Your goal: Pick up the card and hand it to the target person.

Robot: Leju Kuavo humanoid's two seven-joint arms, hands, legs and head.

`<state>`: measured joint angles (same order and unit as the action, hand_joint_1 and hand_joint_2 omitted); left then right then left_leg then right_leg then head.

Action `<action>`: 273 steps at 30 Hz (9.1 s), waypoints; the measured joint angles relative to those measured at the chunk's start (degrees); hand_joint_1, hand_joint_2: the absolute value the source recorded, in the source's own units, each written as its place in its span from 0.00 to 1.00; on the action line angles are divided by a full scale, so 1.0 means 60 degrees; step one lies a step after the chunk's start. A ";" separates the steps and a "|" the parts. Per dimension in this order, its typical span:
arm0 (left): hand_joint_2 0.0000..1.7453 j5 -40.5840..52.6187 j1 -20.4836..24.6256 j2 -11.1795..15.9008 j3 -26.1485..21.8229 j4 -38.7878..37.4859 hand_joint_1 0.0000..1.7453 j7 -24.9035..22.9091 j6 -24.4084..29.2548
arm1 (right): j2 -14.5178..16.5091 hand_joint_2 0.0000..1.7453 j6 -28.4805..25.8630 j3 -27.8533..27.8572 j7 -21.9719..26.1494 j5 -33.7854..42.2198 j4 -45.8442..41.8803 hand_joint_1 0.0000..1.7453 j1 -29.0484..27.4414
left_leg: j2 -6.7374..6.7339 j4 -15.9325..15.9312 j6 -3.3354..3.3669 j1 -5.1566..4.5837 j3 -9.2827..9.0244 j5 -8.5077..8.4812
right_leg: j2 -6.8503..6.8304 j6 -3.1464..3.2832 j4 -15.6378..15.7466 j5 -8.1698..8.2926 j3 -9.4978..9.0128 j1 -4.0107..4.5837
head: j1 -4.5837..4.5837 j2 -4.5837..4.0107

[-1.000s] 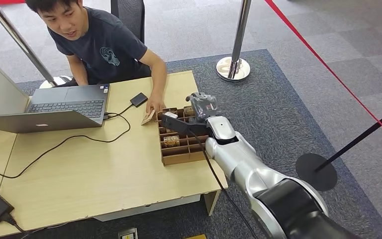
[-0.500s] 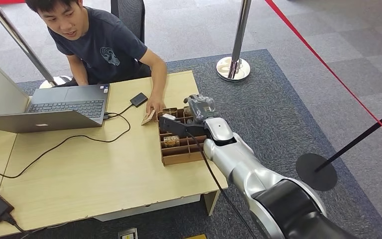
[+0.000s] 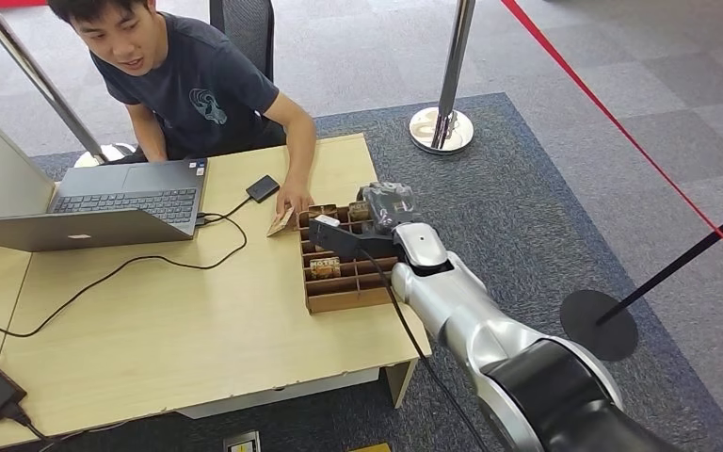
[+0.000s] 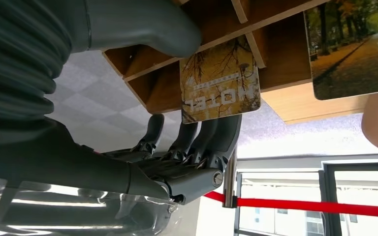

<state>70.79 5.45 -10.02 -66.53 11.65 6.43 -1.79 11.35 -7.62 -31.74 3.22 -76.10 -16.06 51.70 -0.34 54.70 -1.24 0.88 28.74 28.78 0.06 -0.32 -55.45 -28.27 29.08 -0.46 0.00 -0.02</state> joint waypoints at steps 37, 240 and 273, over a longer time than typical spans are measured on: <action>0.00 0.0047 0.0003 -0.0003 0.0003 0.0000 0.00 0.0017 0.0000 | -0.0056 1.00 -0.0215 0.0073 0.0027 -0.0204 -0.0007 0.39 -0.0017 | 0.0000 0.0000 0.0000 0.0000 0.0000 0.0000 | 0.0000 0.0000 -0.0001 0.0000 0.0000 0.0000 | 0.0000 0.0000; 0.00 -0.0150 0.0021 -0.0072 -0.0006 -0.0004 0.00 0.0046 0.0090 | -0.0099 0.00 -0.3381 0.0227 0.0576 0.0420 -0.5961 0.00 -0.2065 | 0.0001 0.0001 0.0000 0.0000 0.0002 0.0000 | 0.0000 0.0000 0.0002 0.0000 0.0003 0.0000 | 0.0001 0.0000; 0.00 -0.0429 -0.0024 -0.0072 -0.0255 -0.0004 0.00 0.0207 0.0204 | -0.0810 0.00 -0.4076 0.4355 0.2046 0.3571 -1.3960 0.00 -1.0429 | 0.0000 -0.0004 0.0002 0.0000 0.0002 0.0013 | 0.0000 -0.0002 0.0012 -0.0007 0.0002 0.0000 | 0.0000 0.0000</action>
